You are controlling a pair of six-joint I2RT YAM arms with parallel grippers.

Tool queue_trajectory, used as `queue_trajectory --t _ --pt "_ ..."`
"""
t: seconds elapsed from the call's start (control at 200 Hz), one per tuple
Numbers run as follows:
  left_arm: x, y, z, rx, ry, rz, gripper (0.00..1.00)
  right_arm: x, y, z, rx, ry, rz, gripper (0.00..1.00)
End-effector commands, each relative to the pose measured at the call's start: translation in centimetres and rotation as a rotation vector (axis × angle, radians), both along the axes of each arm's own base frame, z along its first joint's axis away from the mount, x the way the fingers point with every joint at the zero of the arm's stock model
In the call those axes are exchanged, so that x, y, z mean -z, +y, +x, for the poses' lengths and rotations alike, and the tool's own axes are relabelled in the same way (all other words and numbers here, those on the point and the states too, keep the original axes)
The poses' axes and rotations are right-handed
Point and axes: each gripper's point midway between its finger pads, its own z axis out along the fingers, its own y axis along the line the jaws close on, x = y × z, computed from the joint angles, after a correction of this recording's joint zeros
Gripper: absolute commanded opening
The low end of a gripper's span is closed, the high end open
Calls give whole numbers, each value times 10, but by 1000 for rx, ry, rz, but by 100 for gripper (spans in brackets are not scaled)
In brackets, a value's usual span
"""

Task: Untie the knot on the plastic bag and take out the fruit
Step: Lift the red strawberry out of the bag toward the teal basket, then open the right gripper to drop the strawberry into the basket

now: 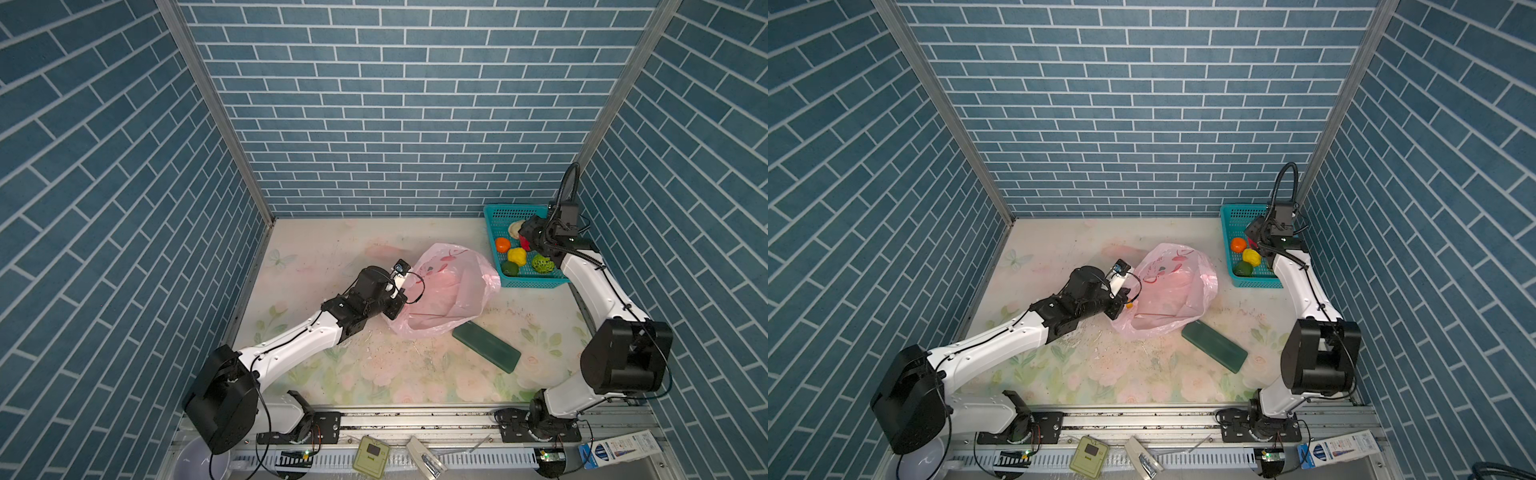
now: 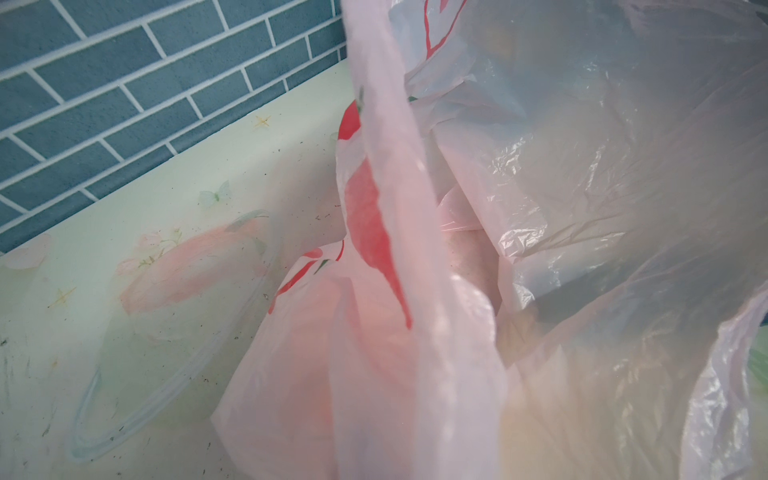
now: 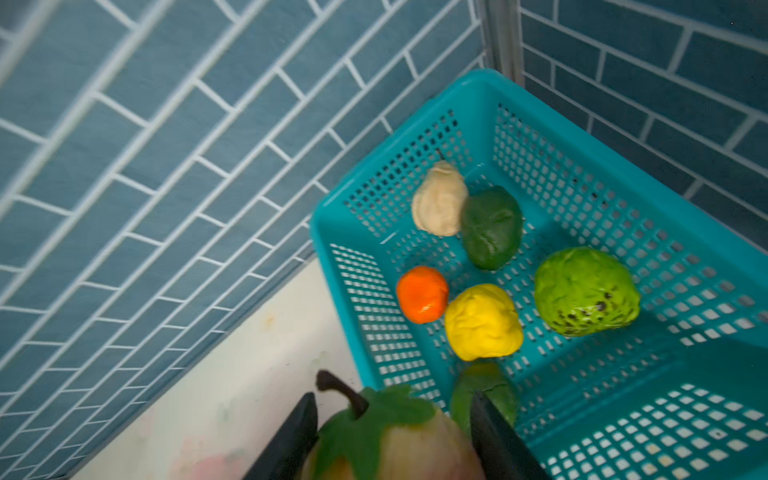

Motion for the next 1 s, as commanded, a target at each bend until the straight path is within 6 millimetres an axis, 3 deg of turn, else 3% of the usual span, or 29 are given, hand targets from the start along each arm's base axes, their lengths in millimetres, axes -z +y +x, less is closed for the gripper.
queue_trajectory --t 0.0,0.18,0.33,0.465,0.775,0.995 --pt "-7 -1 1 -5 -3 -17 0 22 -18 6 -11 37 -65 51" --pt "-8 0 0 -8 -3 -19 0 56 -41 11 22 109 -104 54" --pt "-10 0 1 -9 -6 -19 0 80 -48 11 33 168 -123 69" --pt "-12 0 1 -8 -7 -18 0 85 -51 8 46 179 -134 79" --pt "-14 0 0 -4 -11 -18 0 60 -43 -3 10 131 -123 81" --pt "-16 0 1 -2 -22 -12 0 18 -4 -24 -125 86 -79 81"
